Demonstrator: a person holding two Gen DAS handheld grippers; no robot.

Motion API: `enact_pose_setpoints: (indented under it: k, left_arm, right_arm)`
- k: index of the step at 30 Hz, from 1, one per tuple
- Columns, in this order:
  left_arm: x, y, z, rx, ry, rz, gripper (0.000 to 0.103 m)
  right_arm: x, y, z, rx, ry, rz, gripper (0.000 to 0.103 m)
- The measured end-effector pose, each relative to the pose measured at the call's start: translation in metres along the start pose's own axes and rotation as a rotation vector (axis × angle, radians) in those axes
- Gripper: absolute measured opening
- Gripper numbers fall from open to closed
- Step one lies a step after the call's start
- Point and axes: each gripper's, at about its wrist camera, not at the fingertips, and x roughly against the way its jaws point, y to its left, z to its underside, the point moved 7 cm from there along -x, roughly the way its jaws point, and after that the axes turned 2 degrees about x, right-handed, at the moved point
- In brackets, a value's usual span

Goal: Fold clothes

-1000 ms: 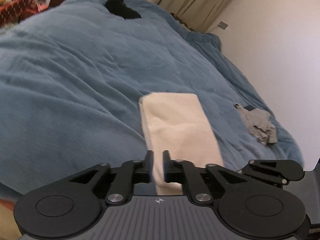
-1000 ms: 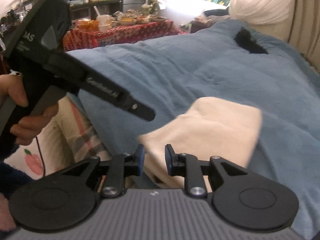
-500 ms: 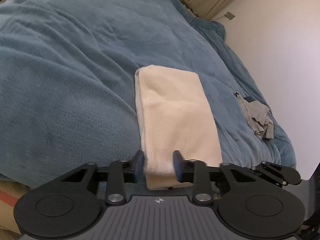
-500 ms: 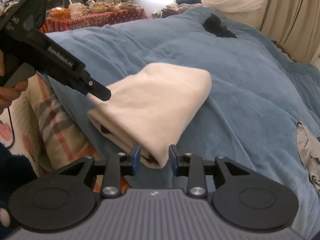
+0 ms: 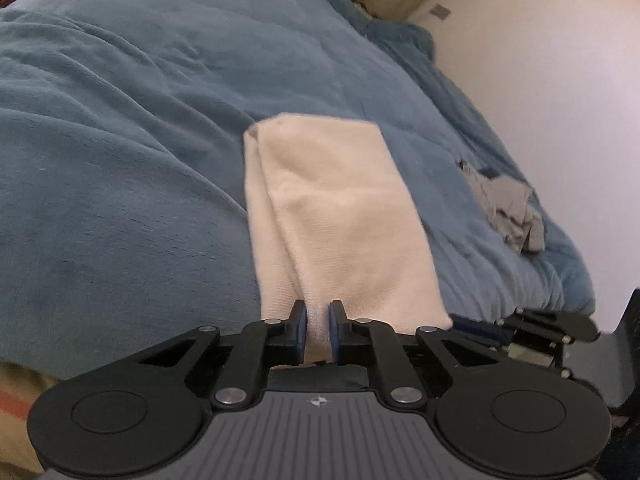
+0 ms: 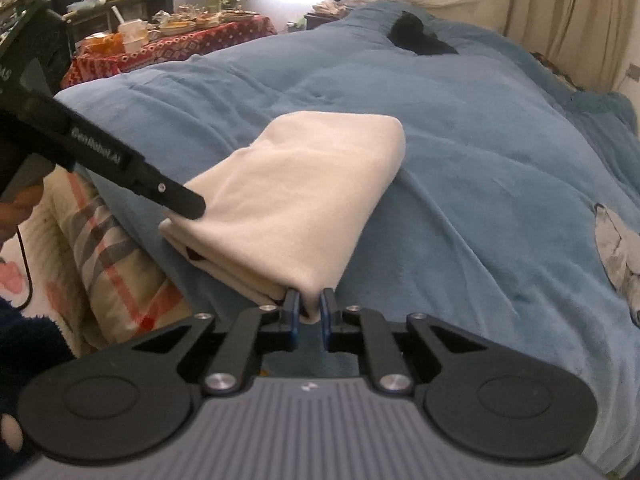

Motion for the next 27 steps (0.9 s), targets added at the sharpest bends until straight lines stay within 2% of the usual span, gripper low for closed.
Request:
enact_pose_setpoints:
  k: [4,9,13,17,21,24,25,27]
  left_arm:
    - [0.014,0.0,-0.007,-0.007,-0.038,-0.001,0.012]
    - [-0.009,0.01,0.006,0.0,0.059,-0.017,0.013]
    - [0.004,0.011,-0.001,-0.009,0.038,-0.016,0.021]
    - [0.02,0.011,-0.014,-0.028,0.024,-0.034,0.022]
    - [0.023,0.008,-0.043,-0.034,-0.025,-0.023,0.025]
    - [0.009,-0.002,-0.066,-0.063,-0.064,-0.002,0.025]
    - [0.002,-0.007,-0.074,-0.078,-0.075,0.003,0.023]
    - [-0.015,-0.014,-0.086,-0.101,-0.084,0.011,0.014]
  right_arm:
    - [0.002,0.006,-0.008,0.025,-0.01,-0.022,0.011]
    - [-0.01,0.003,0.0,0.003,0.043,-0.04,0.012]
    - [0.0,-0.01,0.0,-0.051,0.038,-0.065,0.013]
    - [0.014,-0.027,-0.005,-0.072,0.038,-0.065,0.013]
    - [0.024,-0.051,-0.029,-0.08,-0.001,-0.046,0.015]
    - [0.01,-0.064,-0.055,-0.084,-0.045,-0.034,0.016]
    - [0.003,-0.066,-0.063,-0.081,-0.058,-0.035,0.016]
    - [-0.018,-0.067,-0.08,-0.076,-0.077,-0.045,0.016]
